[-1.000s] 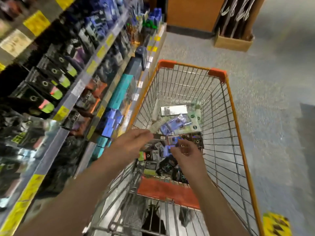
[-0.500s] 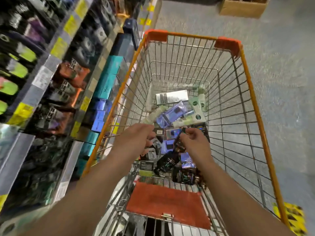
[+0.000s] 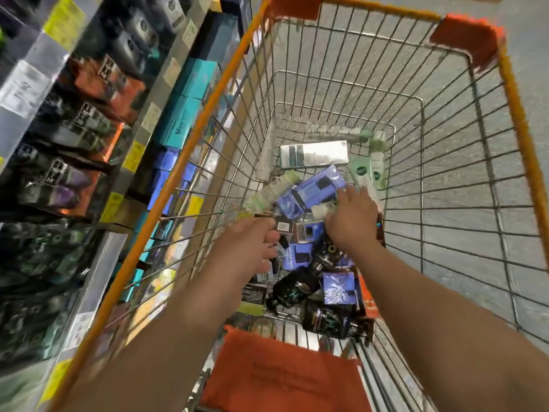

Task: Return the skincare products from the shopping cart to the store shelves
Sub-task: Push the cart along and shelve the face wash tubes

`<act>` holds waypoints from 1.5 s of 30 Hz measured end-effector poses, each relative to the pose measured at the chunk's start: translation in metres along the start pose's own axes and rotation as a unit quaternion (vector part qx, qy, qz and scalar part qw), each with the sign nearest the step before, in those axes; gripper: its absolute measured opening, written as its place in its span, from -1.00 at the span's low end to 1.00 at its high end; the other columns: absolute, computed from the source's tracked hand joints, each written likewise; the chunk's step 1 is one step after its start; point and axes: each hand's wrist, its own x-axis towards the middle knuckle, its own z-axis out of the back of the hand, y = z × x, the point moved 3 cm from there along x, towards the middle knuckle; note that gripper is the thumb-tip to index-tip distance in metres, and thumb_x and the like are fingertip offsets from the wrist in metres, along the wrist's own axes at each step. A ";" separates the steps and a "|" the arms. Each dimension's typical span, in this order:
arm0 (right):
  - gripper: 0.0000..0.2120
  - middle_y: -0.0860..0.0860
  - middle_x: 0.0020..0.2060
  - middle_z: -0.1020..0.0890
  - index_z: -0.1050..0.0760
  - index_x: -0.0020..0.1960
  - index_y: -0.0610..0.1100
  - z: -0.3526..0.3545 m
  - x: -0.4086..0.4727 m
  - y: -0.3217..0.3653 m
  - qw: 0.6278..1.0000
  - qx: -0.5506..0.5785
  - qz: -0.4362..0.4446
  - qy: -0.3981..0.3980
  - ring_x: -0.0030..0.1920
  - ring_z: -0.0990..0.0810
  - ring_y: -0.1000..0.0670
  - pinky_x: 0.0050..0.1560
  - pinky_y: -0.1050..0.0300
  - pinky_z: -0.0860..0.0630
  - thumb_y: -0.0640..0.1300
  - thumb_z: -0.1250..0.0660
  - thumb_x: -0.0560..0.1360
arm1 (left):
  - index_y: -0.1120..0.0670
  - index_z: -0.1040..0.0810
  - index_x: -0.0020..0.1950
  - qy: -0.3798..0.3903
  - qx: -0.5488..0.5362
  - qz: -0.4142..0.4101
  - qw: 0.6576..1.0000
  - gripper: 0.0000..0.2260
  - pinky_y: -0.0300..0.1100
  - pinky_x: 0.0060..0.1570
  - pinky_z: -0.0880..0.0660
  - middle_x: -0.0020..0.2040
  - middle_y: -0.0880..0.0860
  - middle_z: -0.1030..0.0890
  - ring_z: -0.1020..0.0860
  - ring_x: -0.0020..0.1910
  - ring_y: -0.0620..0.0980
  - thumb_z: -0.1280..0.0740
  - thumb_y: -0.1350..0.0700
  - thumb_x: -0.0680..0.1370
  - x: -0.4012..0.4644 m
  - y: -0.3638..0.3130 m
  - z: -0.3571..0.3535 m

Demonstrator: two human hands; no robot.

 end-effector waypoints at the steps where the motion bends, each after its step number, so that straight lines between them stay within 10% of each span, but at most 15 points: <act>1: -0.41 -0.13 0.58 -0.28 -0.22 0.58 -0.13 -0.005 0.004 0.001 0.999 -0.024 0.009 0.039 0.60 -0.13 -0.26 0.55 -0.34 -0.15 0.02 -0.27 0.62 | -0.06 -0.62 0.10 0.001 0.005 0.002 1.000 -0.89 0.04 0.10 -0.63 0.02 -0.01 -0.73 -0.68 -0.03 0.02 -0.35 -0.03 0.64 0.002 0.004 0.001; 8: -0.45 -0.23 0.60 -0.07 -0.20 0.55 -0.12 -0.008 0.002 0.019 0.986 -0.125 0.006 0.110 0.60 0.01 -0.39 0.49 -0.53 0.07 -0.07 -0.30 0.63 | -0.04 -0.62 0.17 0.000 0.008 0.002 1.000 -0.84 -0.03 0.07 -0.65 -0.05 -0.07 -0.74 -0.68 0.02 -0.01 -0.32 -0.04 0.66 0.010 0.013 0.010; 15: -0.61 -0.23 0.26 -0.53 -0.30 0.41 -0.13 -0.007 -0.016 0.025 0.987 -0.147 0.052 0.045 0.29 -0.49 -0.34 0.37 -0.26 -0.35 -0.12 -0.25 0.61 | -0.05 -0.63 0.11 -0.009 0.006 -0.003 1.000 -0.86 0.02 0.14 -0.63 -0.04 -0.07 -0.73 -0.68 0.05 0.02 -0.31 -0.03 0.66 0.002 0.010 0.016; 29: -0.45 0.07 0.18 -0.66 -0.42 0.47 0.06 0.152 -0.159 0.111 0.949 0.308 0.055 0.031 0.08 -0.65 0.02 0.03 0.08 -0.55 0.34 -0.22 0.61 | -0.20 -0.35 0.52 0.018 -0.071 -0.115 0.991 -0.54 -0.08 -0.15 -0.60 0.26 -0.09 -0.60 -0.67 0.03 -0.01 -0.30 -0.21 0.62 -0.074 -0.025 0.043; 32: -0.47 0.23 -0.01 -0.62 -0.42 0.47 0.11 0.188 -0.198 0.130 0.940 0.332 0.076 0.031 -0.08 -0.60 0.20 -0.10 0.25 -0.46 0.33 -0.23 0.60 | -0.24 -0.39 0.48 0.041 -0.090 -0.178 0.979 -0.44 0.07 -0.07 -0.64 0.10 -0.18 -0.68 -0.71 -0.05 0.07 -0.41 -0.29 0.52 -0.109 -0.042 0.062; 35: -0.43 0.08 0.27 -0.62 -0.34 0.55 0.14 0.219 -0.236 0.148 0.944 0.309 0.101 0.043 0.12 -0.57 0.08 0.13 0.17 -0.40 0.31 -0.25 0.59 | -0.18 -0.43 0.46 0.054 -0.093 -0.239 0.965 -0.24 0.05 -0.12 -0.62 -0.21 -0.23 -0.65 -0.65 -0.25 -0.02 -0.52 -0.36 0.32 -0.147 -0.056 0.091; 39: -0.43 0.12 0.43 -0.52 -0.33 0.55 0.17 0.258 -0.282 0.180 0.941 0.290 0.163 0.058 0.34 -0.54 0.04 0.30 0.11 -0.43 0.30 -0.28 0.59 | -0.27 -0.52 0.35 0.075 -0.041 -0.295 0.952 -0.50 0.21 0.16 -0.61 -0.15 -0.19 -0.63 -0.68 -0.18 0.00 -0.52 -0.26 0.44 -0.200 -0.055 0.139; 45: -0.72 0.25 -0.02 -0.66 -0.48 0.21 0.33 0.298 -0.348 0.241 0.927 0.265 0.252 0.089 -0.06 -0.62 0.25 0.05 0.11 -0.61 0.17 -0.43 0.54 | -0.09 -0.67 0.15 0.045 -0.064 -0.335 0.939 -0.73 0.02 0.09 -0.65 0.15 0.29 -0.62 -0.68 -0.03 0.22 -0.56 -0.05 0.48 -0.277 -0.038 0.215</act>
